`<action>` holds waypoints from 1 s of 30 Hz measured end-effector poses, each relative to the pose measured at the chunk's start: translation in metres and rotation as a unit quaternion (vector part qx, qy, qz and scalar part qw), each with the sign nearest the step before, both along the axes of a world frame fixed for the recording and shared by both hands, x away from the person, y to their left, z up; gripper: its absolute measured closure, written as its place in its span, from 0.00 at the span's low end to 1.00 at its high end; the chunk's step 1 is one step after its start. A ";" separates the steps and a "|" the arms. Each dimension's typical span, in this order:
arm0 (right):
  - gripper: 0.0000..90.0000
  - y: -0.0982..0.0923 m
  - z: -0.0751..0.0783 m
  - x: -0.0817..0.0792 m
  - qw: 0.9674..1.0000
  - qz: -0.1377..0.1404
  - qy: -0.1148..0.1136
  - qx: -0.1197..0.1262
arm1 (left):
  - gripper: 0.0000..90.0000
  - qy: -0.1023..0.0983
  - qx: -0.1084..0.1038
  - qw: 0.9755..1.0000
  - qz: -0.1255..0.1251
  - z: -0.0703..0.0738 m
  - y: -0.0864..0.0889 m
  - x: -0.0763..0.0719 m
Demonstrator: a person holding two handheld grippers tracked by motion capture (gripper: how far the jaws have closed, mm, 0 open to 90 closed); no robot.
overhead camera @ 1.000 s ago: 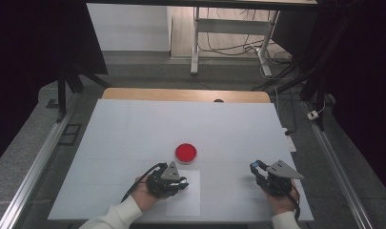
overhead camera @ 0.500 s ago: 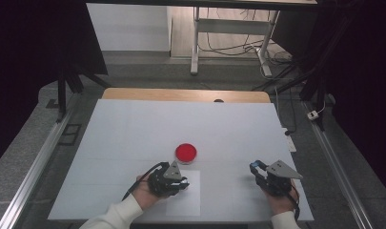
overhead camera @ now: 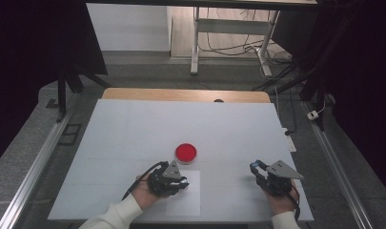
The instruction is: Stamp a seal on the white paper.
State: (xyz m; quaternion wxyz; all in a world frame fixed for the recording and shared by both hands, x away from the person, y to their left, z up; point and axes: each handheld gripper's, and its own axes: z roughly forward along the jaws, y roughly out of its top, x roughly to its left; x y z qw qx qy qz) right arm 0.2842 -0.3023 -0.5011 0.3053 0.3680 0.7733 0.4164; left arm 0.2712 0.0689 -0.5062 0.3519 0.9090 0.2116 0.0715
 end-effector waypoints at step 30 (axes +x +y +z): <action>0.72 0.000 0.000 0.001 1.000 -0.001 0.001 0.002 | 0.84 -0.024 -0.136 0.989 0.059 0.054 0.035 0.011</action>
